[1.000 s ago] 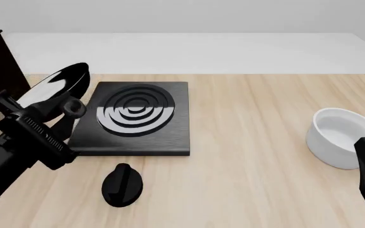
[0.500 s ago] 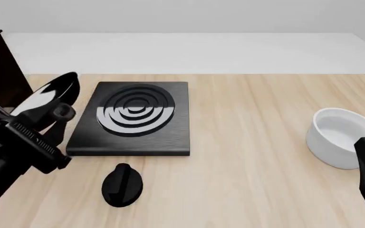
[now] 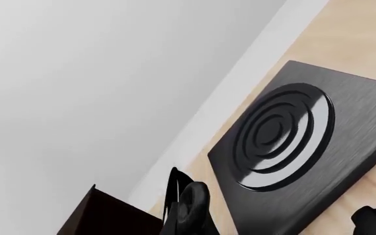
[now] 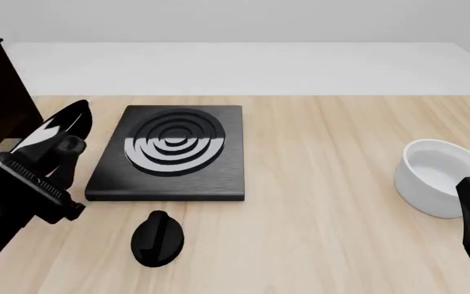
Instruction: Put the frying pan under the cabinet shelf.
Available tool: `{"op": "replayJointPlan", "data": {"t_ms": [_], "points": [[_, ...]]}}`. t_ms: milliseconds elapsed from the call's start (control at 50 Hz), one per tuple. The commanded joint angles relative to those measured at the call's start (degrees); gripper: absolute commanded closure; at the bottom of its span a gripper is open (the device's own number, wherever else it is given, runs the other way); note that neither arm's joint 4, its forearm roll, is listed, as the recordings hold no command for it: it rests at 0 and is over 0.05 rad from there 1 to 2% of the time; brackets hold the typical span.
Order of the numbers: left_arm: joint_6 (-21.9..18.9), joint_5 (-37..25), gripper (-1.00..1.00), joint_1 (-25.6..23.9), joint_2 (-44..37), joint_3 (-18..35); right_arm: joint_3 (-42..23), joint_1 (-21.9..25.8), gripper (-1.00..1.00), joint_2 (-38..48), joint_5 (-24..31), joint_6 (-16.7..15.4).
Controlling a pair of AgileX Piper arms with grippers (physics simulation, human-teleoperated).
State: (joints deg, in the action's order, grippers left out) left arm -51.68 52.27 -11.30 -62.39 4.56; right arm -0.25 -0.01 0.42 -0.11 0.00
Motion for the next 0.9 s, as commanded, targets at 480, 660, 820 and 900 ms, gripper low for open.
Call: {"op": "replayJointPlan", "data": {"t_ms": [480,660,820,900], "points": [[3.46,4.37,1.00,5.09,-2.98,-0.62,0.00,0.00,-1.00,0.00,0.00,0.00],[4.17,8.35,1.00,6.54,-6.14,-2.22,0.00,0.02,-1.00,-0.01,0.00,0.00],[4.60,8.74,1.00,7.80,-6.87,-2.25,0.00,0.01,-1.00,0.01,0.00,0.01],[4.64,9.99,1.00,8.17,-8.32,-2.34,0.00,0.00,-1.00,0.01,0.00,0.00]]}}
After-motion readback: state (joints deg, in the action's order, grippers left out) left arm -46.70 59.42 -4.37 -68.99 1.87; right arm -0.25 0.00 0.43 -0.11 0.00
